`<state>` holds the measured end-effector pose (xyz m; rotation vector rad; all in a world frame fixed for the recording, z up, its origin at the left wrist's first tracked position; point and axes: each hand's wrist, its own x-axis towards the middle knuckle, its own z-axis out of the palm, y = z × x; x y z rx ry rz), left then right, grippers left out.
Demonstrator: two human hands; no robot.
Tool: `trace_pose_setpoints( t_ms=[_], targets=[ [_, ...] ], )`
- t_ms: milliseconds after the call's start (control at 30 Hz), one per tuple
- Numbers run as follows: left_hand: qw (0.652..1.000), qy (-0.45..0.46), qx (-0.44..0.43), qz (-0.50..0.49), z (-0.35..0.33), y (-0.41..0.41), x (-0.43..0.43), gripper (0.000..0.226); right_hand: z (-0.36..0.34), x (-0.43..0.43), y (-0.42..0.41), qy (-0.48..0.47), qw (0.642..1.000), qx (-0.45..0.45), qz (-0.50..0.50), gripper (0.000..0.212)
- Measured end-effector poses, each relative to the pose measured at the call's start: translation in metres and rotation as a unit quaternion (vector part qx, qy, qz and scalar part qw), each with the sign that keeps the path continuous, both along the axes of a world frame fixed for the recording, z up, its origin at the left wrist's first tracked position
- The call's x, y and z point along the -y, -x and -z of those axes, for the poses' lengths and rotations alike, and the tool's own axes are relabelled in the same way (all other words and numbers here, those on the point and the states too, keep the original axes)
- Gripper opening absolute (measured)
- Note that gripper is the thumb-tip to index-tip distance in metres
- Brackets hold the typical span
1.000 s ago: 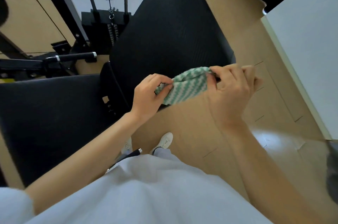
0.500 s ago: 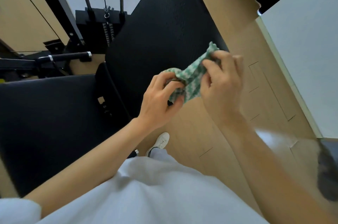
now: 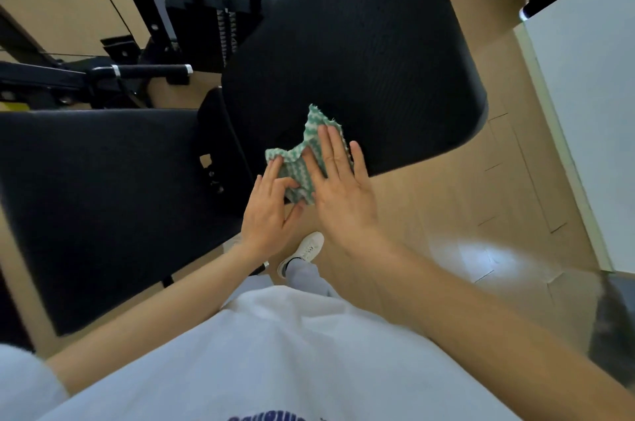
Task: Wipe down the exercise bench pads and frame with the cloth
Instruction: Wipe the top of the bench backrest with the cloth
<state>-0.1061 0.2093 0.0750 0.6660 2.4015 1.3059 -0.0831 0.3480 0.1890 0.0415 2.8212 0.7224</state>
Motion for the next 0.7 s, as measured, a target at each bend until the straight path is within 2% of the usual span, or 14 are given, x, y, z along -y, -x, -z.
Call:
trace_pose_setpoints(
  t_ms=[100,200,300,533,700],
  targets=[
    [0.999,0.044,-0.018,-0.001,0.001,-0.003,0.01,0.042,0.001,0.0,0.0,0.016,1.0,0.02,-0.008,0.081],
    [0.992,0.059,-0.11,-0.008,-0.018,0.003,-0.006,0.049,-0.017,-0.007,0.001,0.03,1.0,-0.004,0.006,0.079],
    [0.982,0.036,-0.186,-0.002,-0.049,0.011,-0.042,0.058,-0.04,-0.017,-0.001,0.013,0.997,-0.069,0.042,0.07],
    [0.971,-0.077,-0.225,0.019,-0.097,0.045,-0.104,0.064,-0.098,-0.047,-0.001,0.003,0.98,-0.161,0.12,0.06],
    [0.96,-0.086,-0.259,0.069,-0.1,0.056,-0.118,0.068,-0.114,-0.047,-0.001,-0.007,0.964,-0.198,0.178,0.064]
  ],
)
